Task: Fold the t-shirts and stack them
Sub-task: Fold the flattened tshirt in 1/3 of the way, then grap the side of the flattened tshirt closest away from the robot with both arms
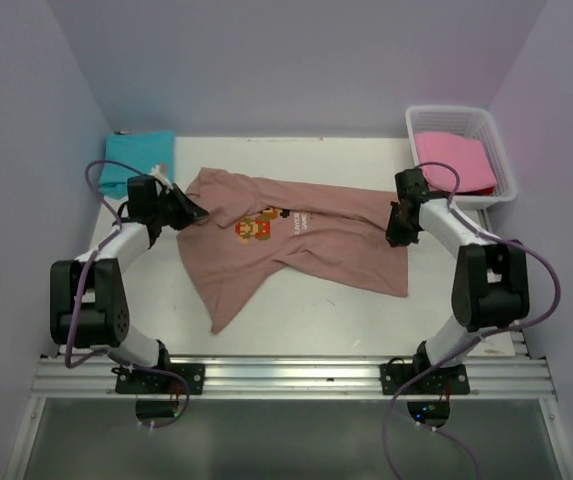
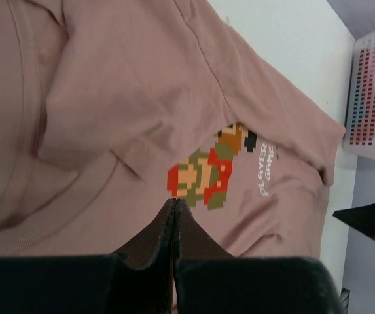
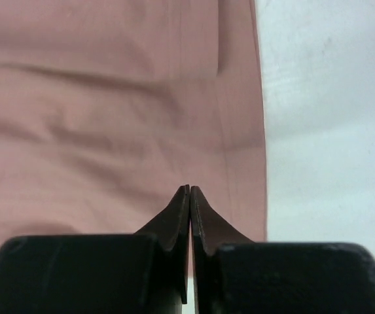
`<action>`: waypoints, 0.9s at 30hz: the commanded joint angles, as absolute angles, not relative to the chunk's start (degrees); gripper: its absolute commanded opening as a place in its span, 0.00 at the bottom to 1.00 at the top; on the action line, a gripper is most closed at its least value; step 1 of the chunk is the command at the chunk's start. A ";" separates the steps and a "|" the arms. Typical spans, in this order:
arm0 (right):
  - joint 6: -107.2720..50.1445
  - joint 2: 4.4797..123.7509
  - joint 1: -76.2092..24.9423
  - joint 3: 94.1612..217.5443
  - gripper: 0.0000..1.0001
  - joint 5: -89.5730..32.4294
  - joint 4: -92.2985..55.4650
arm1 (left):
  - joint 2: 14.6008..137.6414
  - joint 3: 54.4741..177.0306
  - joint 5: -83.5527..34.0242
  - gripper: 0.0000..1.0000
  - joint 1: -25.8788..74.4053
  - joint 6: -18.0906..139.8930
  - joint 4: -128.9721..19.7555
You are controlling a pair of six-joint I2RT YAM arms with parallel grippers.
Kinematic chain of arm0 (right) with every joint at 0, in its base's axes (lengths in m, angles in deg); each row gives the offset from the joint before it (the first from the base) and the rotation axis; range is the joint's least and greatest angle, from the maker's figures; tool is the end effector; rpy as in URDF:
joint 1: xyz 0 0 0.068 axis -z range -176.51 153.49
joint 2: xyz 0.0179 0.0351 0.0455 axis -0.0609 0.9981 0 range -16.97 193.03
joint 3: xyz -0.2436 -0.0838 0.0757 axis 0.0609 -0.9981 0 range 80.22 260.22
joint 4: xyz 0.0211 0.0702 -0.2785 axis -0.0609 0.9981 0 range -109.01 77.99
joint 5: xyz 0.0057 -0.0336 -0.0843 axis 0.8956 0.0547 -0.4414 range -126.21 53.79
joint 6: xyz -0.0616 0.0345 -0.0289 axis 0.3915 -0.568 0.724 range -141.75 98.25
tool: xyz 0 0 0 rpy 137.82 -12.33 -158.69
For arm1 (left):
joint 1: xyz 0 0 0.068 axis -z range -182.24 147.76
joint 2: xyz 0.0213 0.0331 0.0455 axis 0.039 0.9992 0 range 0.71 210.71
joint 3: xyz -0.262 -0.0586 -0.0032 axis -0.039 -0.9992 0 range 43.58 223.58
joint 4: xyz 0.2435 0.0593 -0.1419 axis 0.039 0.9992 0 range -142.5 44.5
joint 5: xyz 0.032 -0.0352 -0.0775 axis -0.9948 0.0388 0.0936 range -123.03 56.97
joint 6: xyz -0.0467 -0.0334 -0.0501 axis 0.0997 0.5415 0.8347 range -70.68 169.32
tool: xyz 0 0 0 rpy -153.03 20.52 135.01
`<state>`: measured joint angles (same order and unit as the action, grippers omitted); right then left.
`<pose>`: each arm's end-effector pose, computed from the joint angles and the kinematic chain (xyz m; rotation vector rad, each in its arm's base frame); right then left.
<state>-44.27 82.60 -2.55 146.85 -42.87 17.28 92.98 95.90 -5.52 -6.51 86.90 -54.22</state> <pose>0.3726 0.0319 0.1420 0.4249 2.7291 -0.0307 0.3825 -0.0014 0.1621 -0.5588 2.2156 -0.8476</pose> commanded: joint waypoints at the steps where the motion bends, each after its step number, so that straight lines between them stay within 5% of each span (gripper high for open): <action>1: -44.78 70.43 -4.68 143.51 0.07 -44.65 18.86 | 81.78 90.80 -7.70 0.05 -2.87 82.56 -47.69; 4: -44.86 64.79 -4.86 140.08 0.34 -45.09 21.50 | 75.19 85.61 -11.48 0.23 2.22 81.32 -40.04; 7: -45.13 58.81 -5.21 137.71 0.43 -44.39 23.52 | 70.26 79.82 -11.93 0.33 6.18 82.54 -36.86; 27: -45.39 47.28 -5.47 132.51 0.43 -41.57 27.48 | 45.20 68.72 -26.51 0.23 22.54 100.90 -12.00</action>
<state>-44.84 48.86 -5.15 132.71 -42.54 26.75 47.41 69.84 -22.63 20.57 95.06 -19.27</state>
